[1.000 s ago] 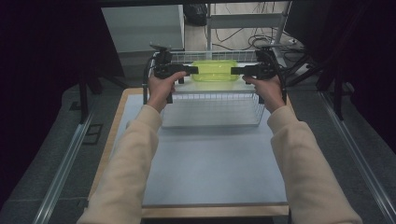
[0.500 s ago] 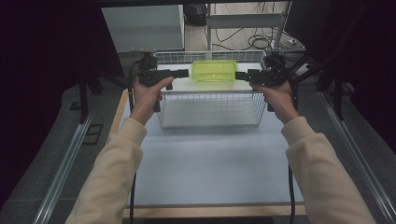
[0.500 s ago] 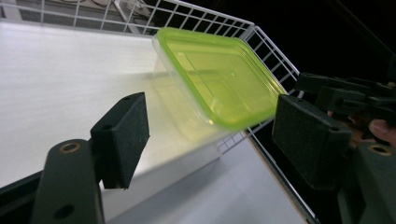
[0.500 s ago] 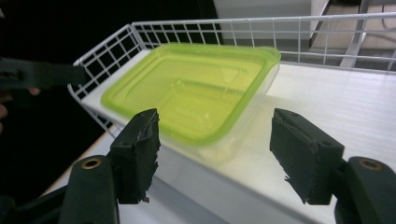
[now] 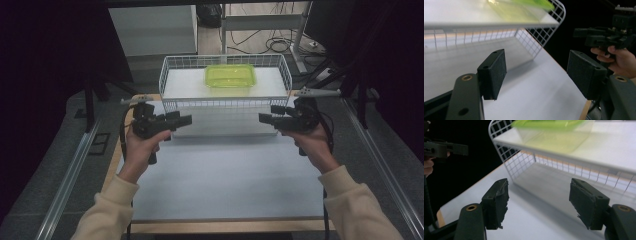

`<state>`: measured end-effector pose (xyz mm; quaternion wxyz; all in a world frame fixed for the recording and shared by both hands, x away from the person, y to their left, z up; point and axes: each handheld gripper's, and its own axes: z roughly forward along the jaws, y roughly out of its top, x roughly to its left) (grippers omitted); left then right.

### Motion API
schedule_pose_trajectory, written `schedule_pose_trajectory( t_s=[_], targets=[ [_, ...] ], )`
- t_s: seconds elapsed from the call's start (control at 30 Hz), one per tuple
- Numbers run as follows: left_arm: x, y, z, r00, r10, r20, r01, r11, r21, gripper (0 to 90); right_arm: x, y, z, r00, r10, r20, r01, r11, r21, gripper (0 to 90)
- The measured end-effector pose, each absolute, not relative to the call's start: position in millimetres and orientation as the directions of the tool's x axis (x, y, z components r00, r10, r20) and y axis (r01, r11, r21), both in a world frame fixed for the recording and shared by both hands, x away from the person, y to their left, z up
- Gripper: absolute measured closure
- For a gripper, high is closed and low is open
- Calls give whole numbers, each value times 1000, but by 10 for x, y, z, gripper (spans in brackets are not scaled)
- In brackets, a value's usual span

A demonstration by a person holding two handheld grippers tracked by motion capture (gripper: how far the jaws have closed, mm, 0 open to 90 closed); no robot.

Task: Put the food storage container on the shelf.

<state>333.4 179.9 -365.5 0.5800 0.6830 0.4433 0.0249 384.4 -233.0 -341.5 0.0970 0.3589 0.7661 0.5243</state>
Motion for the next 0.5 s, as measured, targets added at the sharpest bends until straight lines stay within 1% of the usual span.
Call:
schedule_pose_trajectory(
  t_s=[0.07, 0.1, 0.13, 0.2, 0.23, 0.3, 0.33, 0.37, 0.5],
  targets=[
    [3219, 1782, -3779, 615, 628, -476, 577, 52, 815, 315, 3734, -2352, -3504, -735, 642, 219, 436, 200, 877, 315],
    [3164, 1771, -3843, 617, 625, -478, 579, 52, 814, 317, 3626, -2380, -3609, -746, 628, 220, 430, 202, 880, 312],
    [3111, 1758, -3911, 618, 622, -481, 584, 46, 810, 317, 3626, -2380, -3609, -746, 628, 220, 430, 202, 880, 312],
    [3022, 1731, -4052, 626, 614, -480, 590, 30, 807, 319, 3522, -2416, -3730, -751, 616, 237, 435, 193, 879, 310],
    [2979, 1716, -4120, 628, 615, -476, 591, 20, 806, 319, 3422, -2446, -3869, -756, 611, 234, 434, 200, 878, 305],
    [2898, 1690, -4247, 631, 618, -469, 595, 2, 804, 318, 3371, -2458, -3938, -756, 615, 223, 431, 212, 877, 303],
    [2862, 1682, -4306, 632, 617, -468, 597, -3, 802, 318, 3272, -2481, -4078, -754, 630, 186, 415, 239, 878, 302],
    [2827, 1677, -4362, 628, 619, -472, 602, -1, 799, 318, 3272, -2481, -4078, -754, 630, 186, 415, 239, 878, 302],
    [2715, 1660, -4553, 622, 635, -458, 614, -34, 789, 318, 3134, -2522, -4350, -759, 624, 186, 427, 262, 865, 302]
  ],
)
